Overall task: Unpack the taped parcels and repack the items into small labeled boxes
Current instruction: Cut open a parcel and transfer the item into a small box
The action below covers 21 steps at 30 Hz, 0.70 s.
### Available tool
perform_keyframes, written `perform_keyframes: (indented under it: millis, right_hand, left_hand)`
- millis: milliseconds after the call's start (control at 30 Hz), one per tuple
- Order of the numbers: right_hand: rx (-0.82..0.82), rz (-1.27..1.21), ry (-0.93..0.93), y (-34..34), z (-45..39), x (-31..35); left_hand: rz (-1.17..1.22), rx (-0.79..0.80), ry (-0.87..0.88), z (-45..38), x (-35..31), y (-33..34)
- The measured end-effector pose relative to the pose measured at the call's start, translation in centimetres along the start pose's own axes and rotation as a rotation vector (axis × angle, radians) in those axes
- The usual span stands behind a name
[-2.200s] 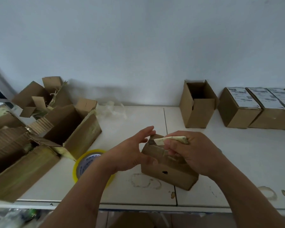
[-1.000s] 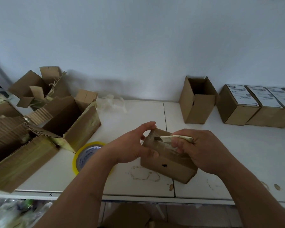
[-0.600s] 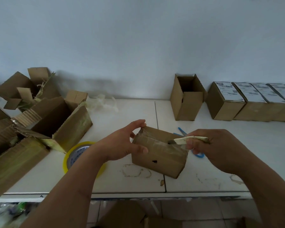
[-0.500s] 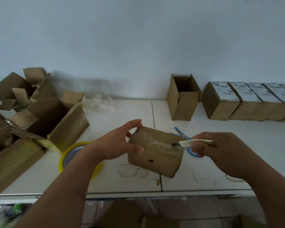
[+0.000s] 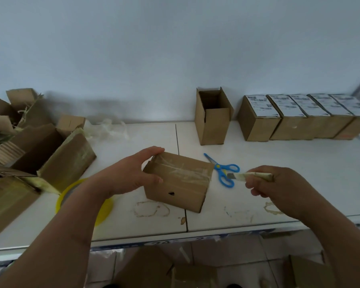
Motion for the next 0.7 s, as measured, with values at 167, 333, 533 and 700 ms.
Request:
perform_keyframes:
  millis: [167, 333, 533, 700]
  right_hand:
    - [0.060, -0.584, 0.326, 3.7, -1.4, -2.5]
    - [0.060, -0.810, 0.555, 6.7, -2.0, -4.9]
    - [0.123, -0.059, 0.550, 6.8, -2.4, -6.1]
    - [-0.199, 0.377, 0.218, 2.9, -1.7, -0.5]
  left_hand:
    - [-0.251, 0.023, 0.081, -0.1, -1.6, 0.8]
    - [-0.417, 0.049, 0.102, 0.0, -1.9, 1.8]
    - [-0.401, 0.053, 0.144, 0.2, -2.6, 1.4]
    - [-0.363, 0.081, 0.134, 0.1, -2.6, 1.3]
Point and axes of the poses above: each hand's wrist, its own z-axis away from the middle knuckle, its own y-axis out of the palm, x = y × z, the point moved 6 cm from there along -z, towards the middle knuckle, and after that the axes turned 9 degrees about z, right-handed, at the moved point
